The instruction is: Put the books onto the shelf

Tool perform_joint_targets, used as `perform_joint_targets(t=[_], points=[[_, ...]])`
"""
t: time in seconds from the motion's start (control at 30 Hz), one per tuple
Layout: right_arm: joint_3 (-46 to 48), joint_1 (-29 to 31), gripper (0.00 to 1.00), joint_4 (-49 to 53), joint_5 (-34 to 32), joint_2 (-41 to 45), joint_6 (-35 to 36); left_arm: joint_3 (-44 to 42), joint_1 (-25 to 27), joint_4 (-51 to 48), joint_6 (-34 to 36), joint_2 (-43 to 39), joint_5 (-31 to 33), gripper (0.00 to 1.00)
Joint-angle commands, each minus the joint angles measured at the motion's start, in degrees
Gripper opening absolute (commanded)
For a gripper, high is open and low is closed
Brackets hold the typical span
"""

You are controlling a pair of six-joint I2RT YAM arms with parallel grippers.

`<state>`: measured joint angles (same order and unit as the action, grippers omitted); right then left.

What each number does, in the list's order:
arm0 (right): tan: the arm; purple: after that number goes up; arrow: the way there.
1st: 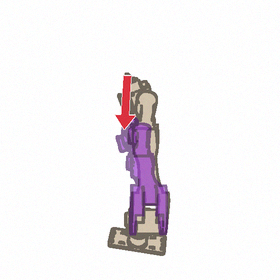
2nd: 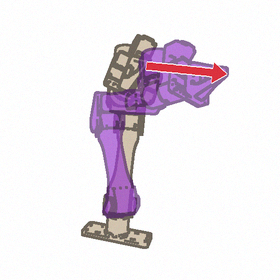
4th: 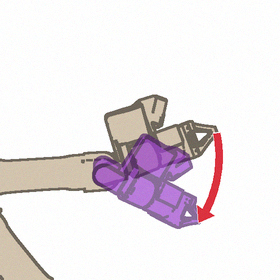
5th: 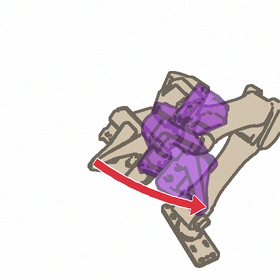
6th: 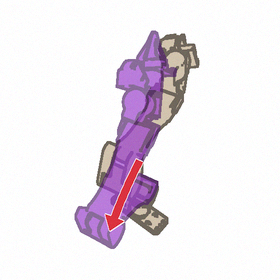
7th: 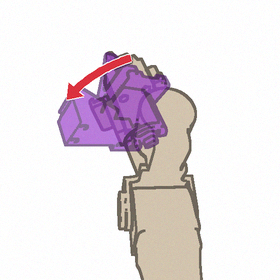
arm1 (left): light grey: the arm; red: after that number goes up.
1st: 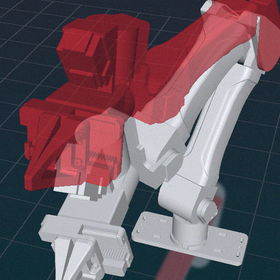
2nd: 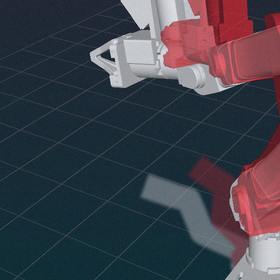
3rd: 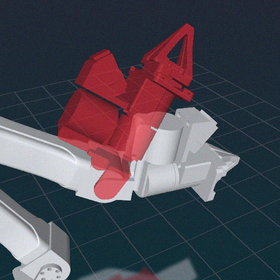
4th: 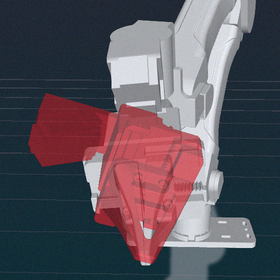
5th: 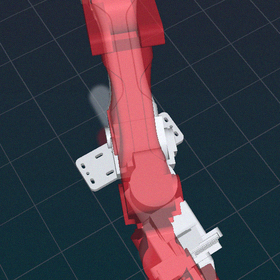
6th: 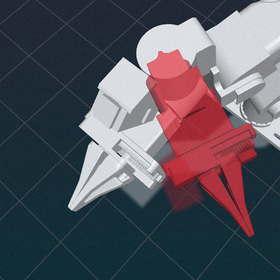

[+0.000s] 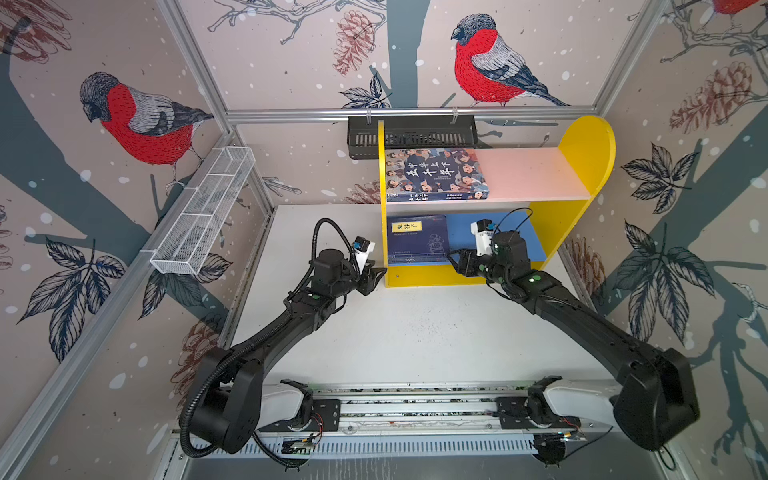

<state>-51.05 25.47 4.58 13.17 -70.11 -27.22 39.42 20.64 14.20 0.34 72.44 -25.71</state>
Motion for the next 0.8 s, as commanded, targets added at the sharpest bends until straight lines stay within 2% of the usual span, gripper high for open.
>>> perform_joint_targets(t=[0.0,0.13,0.27,0.77], points=[[1.00,0.02,0.53,1.77,-4.33,1.57,0.84,1.07,-0.17,-3.02,2.18,-0.29,-1.00,0.50],[0.47,0.60,0.50,5.54,-9.06,1.55,2.65,1.05,-0.17,-4.67,2.32,-0.40,-1.03,0.50],[0.32,0.94,0.50,6.19,-10.75,0.61,3.87,-0.49,-0.17,-2.98,1.85,-0.58,-1.61,0.50],[-4.49,2.83,0.52,6.85,-10.84,-8.78,6.47,-1.60,-0.24,-1.62,1.24,-0.86,-1.31,0.50]])
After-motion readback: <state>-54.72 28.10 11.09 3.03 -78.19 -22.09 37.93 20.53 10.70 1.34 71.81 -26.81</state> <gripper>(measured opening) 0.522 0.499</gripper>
